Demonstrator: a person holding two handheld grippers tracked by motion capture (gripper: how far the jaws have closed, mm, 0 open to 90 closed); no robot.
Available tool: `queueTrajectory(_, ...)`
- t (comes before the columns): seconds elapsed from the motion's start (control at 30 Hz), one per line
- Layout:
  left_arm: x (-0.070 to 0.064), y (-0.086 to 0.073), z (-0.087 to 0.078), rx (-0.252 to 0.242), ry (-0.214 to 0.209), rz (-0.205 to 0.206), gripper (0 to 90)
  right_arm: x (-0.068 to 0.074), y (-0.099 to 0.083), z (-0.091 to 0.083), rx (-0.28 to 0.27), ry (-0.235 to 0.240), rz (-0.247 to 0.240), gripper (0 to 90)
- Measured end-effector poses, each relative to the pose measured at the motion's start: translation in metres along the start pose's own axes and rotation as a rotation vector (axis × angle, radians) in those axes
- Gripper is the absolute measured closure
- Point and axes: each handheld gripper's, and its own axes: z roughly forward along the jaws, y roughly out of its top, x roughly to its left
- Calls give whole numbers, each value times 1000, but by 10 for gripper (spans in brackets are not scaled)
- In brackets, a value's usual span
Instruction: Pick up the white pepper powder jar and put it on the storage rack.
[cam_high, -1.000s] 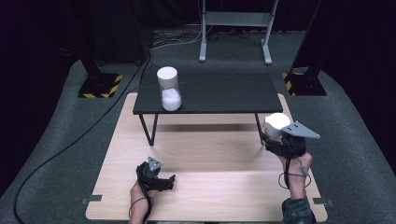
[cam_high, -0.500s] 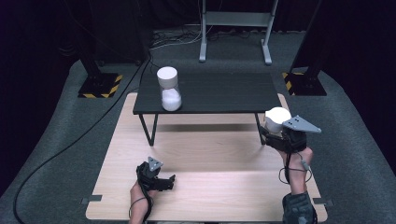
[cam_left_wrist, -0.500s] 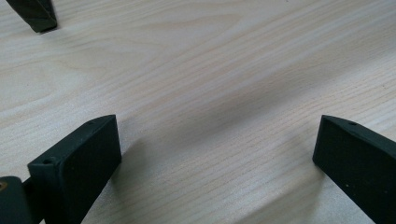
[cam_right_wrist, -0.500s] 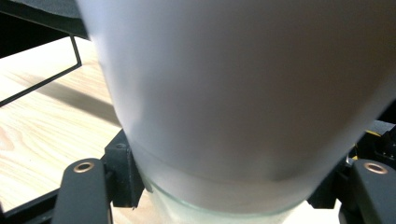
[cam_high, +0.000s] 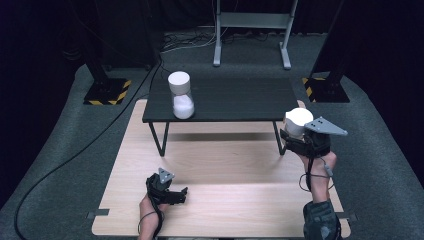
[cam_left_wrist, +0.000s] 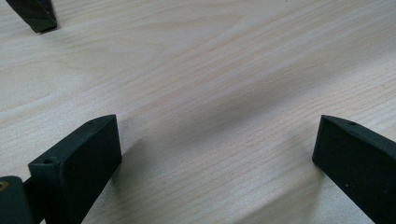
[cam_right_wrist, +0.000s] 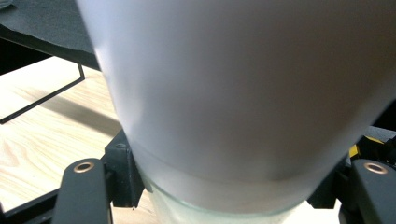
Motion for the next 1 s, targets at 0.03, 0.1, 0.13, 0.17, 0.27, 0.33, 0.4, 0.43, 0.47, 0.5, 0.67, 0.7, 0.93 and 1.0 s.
queueTrajectory(0.03,0,0,0,0,0,0,10,0,0,0,0,0,0,301)
queueTrajectory(0.1,0,0,0,-1,0,0,10,-1,2,1,-2,3,3,301)
queueTrajectory(0.13,0,0,0,0,0,0,10,-1,3,1,-3,5,6,301)
queueTrajectory(0.17,0,0,0,0,0,0,10,-2,4,1,-4,7,6,301)
queueTrajectory(0.27,0,0,0,0,0,0,10,-3,6,1,-3,9,3,301)
queueTrajectory(0.33,0,0,0,0,0,0,10,-3,9,2,-1,7,-1,301)
queueTrajectory(0.4,0,0,0,0,0,0,10,-4,10,1,-3,7,2,301)
queueTrajectory(0.43,0,0,0,0,0,0,10,-4,11,1,-4,7,3,301)
queueTrajectory(0.47,0,0,0,0,0,0,10,-5,12,1,-4,7,4,301)
queueTrajectory(0.5,0,0,0,0,0,0,10,-5,13,1,-5,7,4,301)
queueTrajectory(0.67,0,0,0,0,0,0,10,-7,18,0,-7,9,6,301)
queueTrajectory(0.7,0,0,0,0,0,0,10,-7,19,0,-7,9,4,301)
queueTrajectory(0.93,0,0,0,0,0,0,10,-7,25,0,-6,10,2,301)
queueTrajectory(1.0,0,0,0,0,0,0,10,-7,27,0,-8,10,0,301)
